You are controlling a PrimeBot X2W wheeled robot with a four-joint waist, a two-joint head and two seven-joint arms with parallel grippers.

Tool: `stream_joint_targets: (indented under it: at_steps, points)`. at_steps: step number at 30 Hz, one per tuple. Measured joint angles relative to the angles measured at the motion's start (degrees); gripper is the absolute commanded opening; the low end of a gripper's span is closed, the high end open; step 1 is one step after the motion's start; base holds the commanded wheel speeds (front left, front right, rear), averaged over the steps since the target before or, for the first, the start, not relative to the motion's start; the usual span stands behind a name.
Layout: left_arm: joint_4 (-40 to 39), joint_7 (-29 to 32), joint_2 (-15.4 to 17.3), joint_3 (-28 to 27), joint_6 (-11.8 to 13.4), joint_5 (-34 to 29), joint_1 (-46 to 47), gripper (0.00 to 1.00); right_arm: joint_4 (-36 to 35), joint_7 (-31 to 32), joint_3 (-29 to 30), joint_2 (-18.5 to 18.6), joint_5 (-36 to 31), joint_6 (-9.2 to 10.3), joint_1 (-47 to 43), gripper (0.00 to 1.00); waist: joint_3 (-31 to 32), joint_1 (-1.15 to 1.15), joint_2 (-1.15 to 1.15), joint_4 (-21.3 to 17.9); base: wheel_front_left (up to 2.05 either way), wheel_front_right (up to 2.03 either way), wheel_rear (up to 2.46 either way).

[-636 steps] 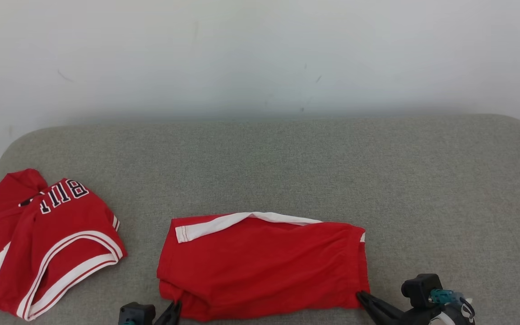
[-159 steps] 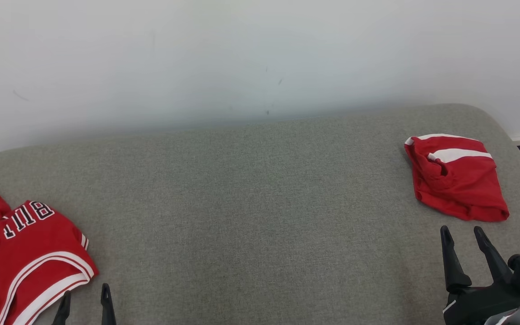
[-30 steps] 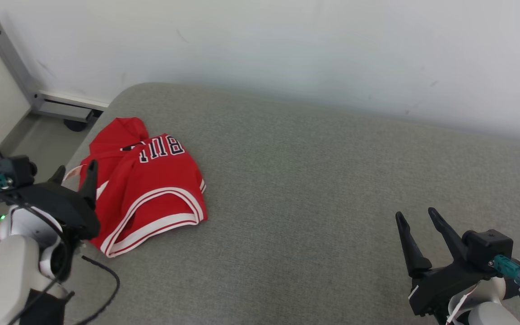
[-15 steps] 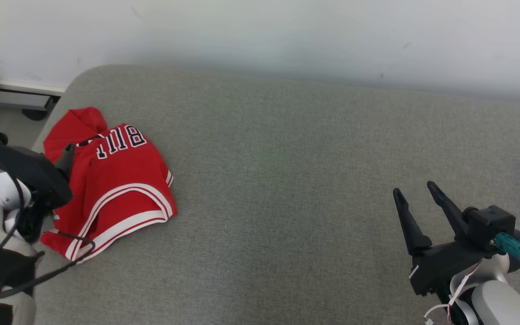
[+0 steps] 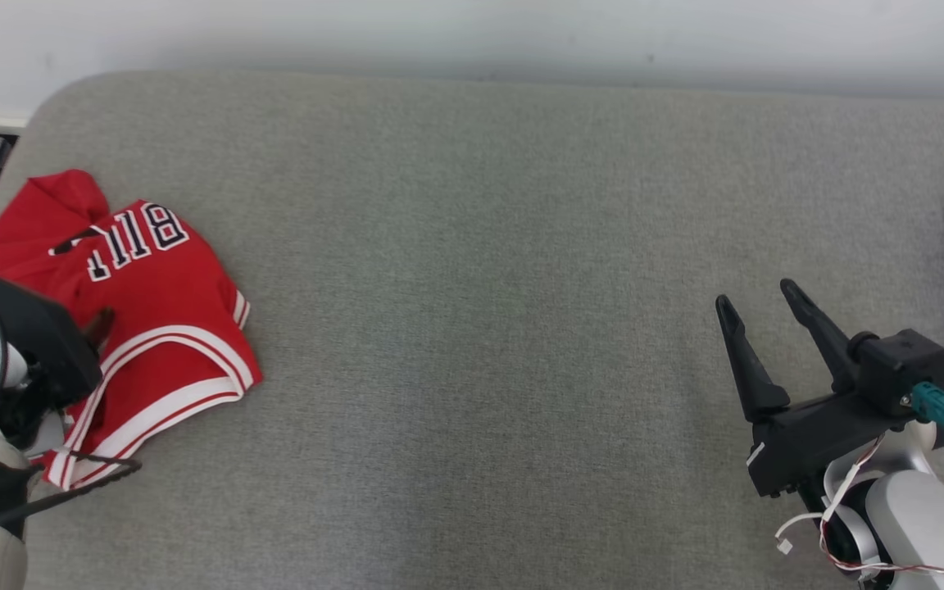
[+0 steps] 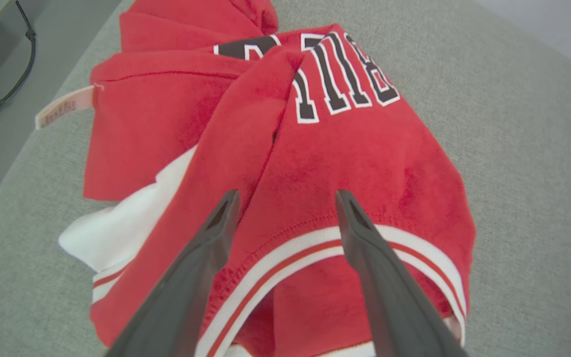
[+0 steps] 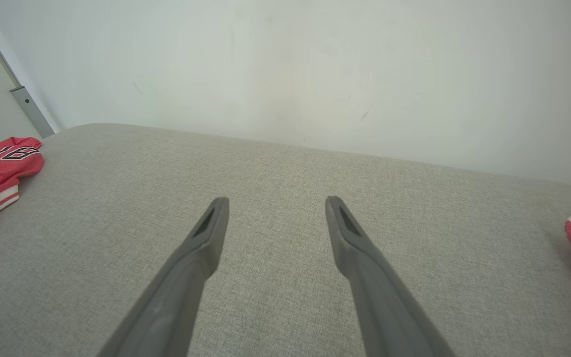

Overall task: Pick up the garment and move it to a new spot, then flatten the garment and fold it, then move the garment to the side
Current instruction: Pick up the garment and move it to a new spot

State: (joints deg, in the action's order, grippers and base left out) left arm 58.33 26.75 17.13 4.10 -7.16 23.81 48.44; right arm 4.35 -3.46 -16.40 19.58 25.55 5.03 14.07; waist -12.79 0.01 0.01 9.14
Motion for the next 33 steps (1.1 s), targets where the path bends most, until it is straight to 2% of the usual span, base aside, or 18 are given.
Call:
stream_joint_targets:
  at_steps: [6,7,9,10,22,30,33]
  points:
    - [2.36,3.07,-0.12,3.81,0.0,-0.15,-0.07,1.0,-0.64,0.51,0.43,0.7,-0.71,0.09,0.52,1.0,-2.18,0.0,0.0,-1.04,0.0,0.0,0.0]
    - [2.48,3.13,-0.36,4.23,0.0,-0.15,-0.05,0.92,-0.71,0.52,0.55,0.76,-0.74,0.09,0.52,1.0,-2.49,0.0,0.0,-1.11,0.0,0.0,0.0]
    - [2.86,3.32,-0.54,5.11,0.0,-0.26,-0.01,0.21,-0.71,1.0,0.55,0.82,-0.98,0.09,0.59,1.0,-2.96,0.0,0.0,-1.15,0.0,0.0,0.0]
    - [3.03,3.48,-0.38,5.8,0.0,-0.45,-0.01,0.0,-0.7,1.01,0.48,0.82,-0.99,0.09,0.62,1.0,-3.1,0.0,0.0,-1.13,0.0,0.0,0.0]
    - [2.13,2.21,0.29,9.87,-0.43,0.33,2.35,0.0,-0.18,1.52,0.25,0.83,-1.07,0.27,0.93,1.0,-3.17,0.0,0.0,-0.12,0.0,0.0,0.0]
    - [-2.53,-0.59,-1.57,12.43,-0.43,5.71,5.63,0.0,1.97,0.94,-0.3,-0.66,-0.93,0.23,1.98,1.0,-1.21,-0.01,0.0,0.04,0.0,0.0,0.0]
    - [-6.06,-1.36,-3.18,16.02,-0.43,7.46,5.67,0.0,3.2,0.64,-0.29,-1.25,-0.81,0.16,1.86,1.0,-0.04,-0.01,0.0,-0.19,0.0,0.0,0.0]
